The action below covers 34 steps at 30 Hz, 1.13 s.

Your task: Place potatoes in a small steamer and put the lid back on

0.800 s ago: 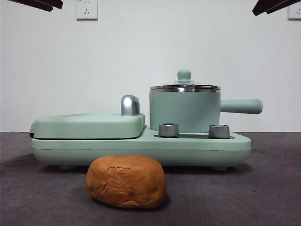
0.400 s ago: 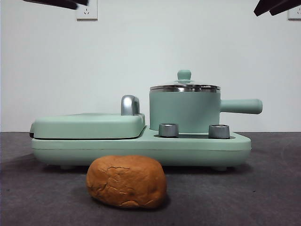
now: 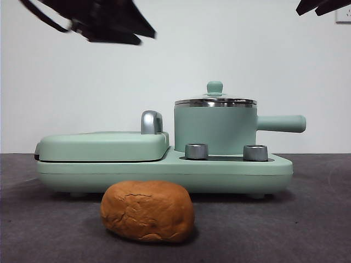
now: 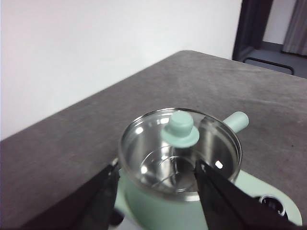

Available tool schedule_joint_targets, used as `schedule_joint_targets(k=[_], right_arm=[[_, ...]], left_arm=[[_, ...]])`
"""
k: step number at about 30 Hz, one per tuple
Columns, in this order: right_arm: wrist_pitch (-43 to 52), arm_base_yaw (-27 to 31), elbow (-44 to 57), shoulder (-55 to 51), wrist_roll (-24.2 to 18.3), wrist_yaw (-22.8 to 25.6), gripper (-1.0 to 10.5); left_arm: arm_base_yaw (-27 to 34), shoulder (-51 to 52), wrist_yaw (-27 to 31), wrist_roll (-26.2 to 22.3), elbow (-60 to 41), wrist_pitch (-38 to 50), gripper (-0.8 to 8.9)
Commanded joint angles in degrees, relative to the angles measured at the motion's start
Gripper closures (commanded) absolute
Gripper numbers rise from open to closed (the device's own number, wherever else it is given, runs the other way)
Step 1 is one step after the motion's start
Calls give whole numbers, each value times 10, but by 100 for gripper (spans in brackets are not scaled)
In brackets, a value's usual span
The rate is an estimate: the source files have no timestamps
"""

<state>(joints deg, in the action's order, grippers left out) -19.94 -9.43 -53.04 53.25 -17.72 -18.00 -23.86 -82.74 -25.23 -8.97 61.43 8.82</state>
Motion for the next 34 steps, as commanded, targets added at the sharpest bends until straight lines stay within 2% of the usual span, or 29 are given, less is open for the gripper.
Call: schedule_joint_targets(k=[1, 8, 14, 21, 27, 34], right_arm=[[6, -2, -11, 2, 8, 0, 669], [6, -2, -11, 2, 8, 0, 669], [6, -2, -11, 2, 8, 0, 669], [6, -2, -11, 2, 9, 0, 669], [6, -2, -11, 2, 13, 0, 669], [5, -2, -11, 2, 23, 0, 669]], left_arm=[[-15, -54, 2, 7, 53, 5, 564], [-50, -176, 2, 7, 174, -4, 561], [-76, -238, 2, 7, 228, -2, 561], [-97, -283, 2, 3, 245, 22, 561], [-99, -309, 28, 3, 245, 39, 561], [-99, -316, 30, 3, 245, 41, 563]])
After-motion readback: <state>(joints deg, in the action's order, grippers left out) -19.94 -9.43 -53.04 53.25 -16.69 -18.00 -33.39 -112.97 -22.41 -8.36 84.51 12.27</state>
